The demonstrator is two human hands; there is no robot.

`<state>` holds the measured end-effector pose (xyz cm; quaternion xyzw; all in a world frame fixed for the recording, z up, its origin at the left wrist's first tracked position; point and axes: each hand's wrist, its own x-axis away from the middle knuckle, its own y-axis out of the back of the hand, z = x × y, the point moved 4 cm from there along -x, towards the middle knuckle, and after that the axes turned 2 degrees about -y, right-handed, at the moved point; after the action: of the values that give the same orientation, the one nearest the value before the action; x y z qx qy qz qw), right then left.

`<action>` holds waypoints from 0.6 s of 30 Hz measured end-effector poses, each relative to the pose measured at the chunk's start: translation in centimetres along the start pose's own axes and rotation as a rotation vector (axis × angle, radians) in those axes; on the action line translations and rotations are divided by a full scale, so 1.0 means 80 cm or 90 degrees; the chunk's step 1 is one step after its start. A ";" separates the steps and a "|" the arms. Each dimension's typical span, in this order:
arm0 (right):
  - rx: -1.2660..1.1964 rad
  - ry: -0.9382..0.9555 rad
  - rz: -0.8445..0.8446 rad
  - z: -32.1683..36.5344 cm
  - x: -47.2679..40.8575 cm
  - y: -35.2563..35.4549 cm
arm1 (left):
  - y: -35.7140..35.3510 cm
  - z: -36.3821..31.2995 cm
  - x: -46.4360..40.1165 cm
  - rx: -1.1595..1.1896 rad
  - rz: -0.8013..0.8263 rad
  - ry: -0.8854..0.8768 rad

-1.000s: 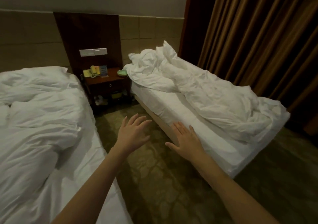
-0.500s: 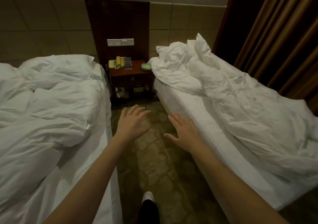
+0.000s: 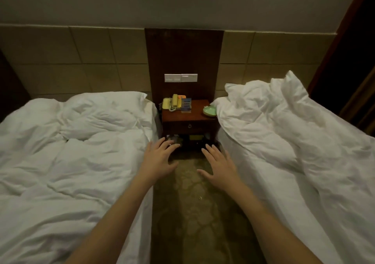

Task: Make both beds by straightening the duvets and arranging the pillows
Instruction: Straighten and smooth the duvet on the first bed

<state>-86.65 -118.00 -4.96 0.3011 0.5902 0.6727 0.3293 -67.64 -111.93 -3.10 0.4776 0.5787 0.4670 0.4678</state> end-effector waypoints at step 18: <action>0.000 0.222 0.064 -0.031 -0.543 -0.051 | -0.075 0.240 -0.370 0.023 -0.010 0.257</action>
<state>-62.10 -153.77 -10.02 0.2089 0.6228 0.7301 0.1881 -46.25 -140.10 -8.62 0.3781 0.6729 0.5389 0.3373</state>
